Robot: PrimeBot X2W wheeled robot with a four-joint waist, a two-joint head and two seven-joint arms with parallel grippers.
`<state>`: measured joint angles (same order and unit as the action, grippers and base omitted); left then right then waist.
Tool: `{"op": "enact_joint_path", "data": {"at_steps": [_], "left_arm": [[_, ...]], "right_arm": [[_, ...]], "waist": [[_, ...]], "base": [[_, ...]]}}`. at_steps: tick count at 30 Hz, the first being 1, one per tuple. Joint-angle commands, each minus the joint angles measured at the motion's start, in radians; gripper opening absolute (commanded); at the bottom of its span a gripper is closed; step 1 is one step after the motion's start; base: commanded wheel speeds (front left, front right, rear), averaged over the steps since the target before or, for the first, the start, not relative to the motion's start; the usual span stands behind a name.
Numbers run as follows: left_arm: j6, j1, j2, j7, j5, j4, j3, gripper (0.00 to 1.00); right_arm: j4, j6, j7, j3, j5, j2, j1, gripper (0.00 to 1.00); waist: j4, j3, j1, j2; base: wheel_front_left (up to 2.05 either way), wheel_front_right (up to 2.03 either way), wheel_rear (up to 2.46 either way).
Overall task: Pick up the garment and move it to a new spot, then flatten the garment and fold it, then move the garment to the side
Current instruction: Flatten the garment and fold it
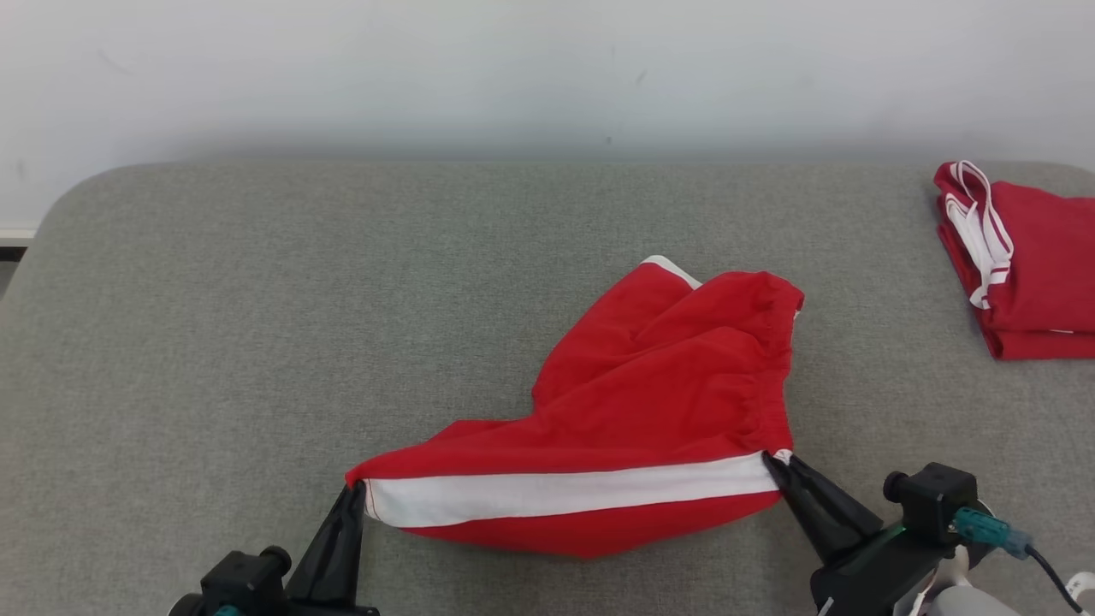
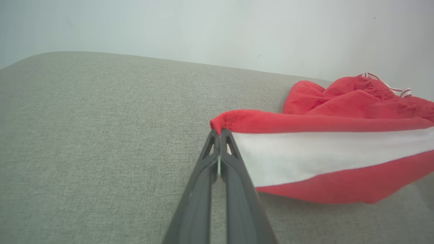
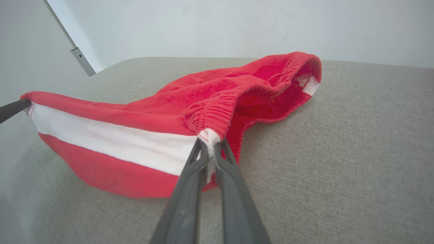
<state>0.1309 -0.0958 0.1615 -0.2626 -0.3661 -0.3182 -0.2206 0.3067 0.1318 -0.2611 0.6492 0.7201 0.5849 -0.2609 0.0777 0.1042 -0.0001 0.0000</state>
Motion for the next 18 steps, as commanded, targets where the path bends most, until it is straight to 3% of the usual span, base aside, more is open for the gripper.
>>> {"op": "enact_joint_path", "data": {"at_steps": [1,9,10,11,12,13,15,16,18], "left_arm": [[-0.002,-0.009,0.006,-0.003,0.005,-0.007,-0.002,0.0],[-0.002,0.002,0.033,-0.003,0.0,-0.079,0.006,0.0],[-0.002,0.01,0.033,-0.003,-0.002,-0.09,0.006,0.0],[-0.002,0.017,0.031,-0.003,-0.006,-0.105,0.002,0.0],[-0.002,0.023,0.027,-0.003,-0.014,-0.126,-0.005,0.0],[-0.002,0.022,0.026,-0.003,-0.017,-0.138,-0.013,0.2],[-0.002,0.022,0.03,-0.003,-0.022,-0.15,-0.024,0.92],[-0.002,0.027,0.033,-0.003,-0.027,-0.156,-0.033,1.0],[-0.002,0.035,0.043,-0.003,-0.038,-0.158,-0.053,1.0]], "right_arm": [[-0.002,-0.003,0.002,0.005,-0.008,-0.01,-0.004,0.0],[0.015,-0.003,0.027,0.061,0.011,-0.046,0.04,0.02],[0.016,-0.003,0.027,0.064,0.012,-0.048,0.045,0.33],[0.019,-0.003,0.027,0.066,0.021,-0.05,0.051,1.0],[0.02,-0.003,0.026,0.069,0.025,-0.051,0.057,1.0],[0.018,-0.003,0.025,0.074,0.03,-0.047,0.062,1.0],[0.012,-0.003,0.023,0.081,0.031,-0.027,0.061,1.0],[0.008,-0.003,0.021,0.086,0.031,-0.013,0.062,1.0],[-0.002,-0.003,0.02,0.096,0.034,0.01,0.06,1.0]], "waist": [[-0.007,0.004,0.0001,0.0],[-0.021,0.002,0.0001,0.0],[-0.023,0.001,0.0001,0.0],[-0.024,-0.002,0.0001,0.0],[-0.024,-0.005,0.0001,0.0],[-0.024,-0.008,0.0001,0.0],[-0.022,-0.013,0.0001,0.0],[-0.022,-0.016,0.0001,0.0],[-0.021,-0.019,0.0001,0.0]], "base": [[0.0,0.0,0.0],[0.0,0.0,0.0],[0.0,0.0,0.0],[0.0,0.0,0.0],[0.0,0.0,0.0],[0.0,0.0,0.0],[0.0,0.0,0.0],[0.0,0.0,0.0],[0.0,0.0,0.0]]}}
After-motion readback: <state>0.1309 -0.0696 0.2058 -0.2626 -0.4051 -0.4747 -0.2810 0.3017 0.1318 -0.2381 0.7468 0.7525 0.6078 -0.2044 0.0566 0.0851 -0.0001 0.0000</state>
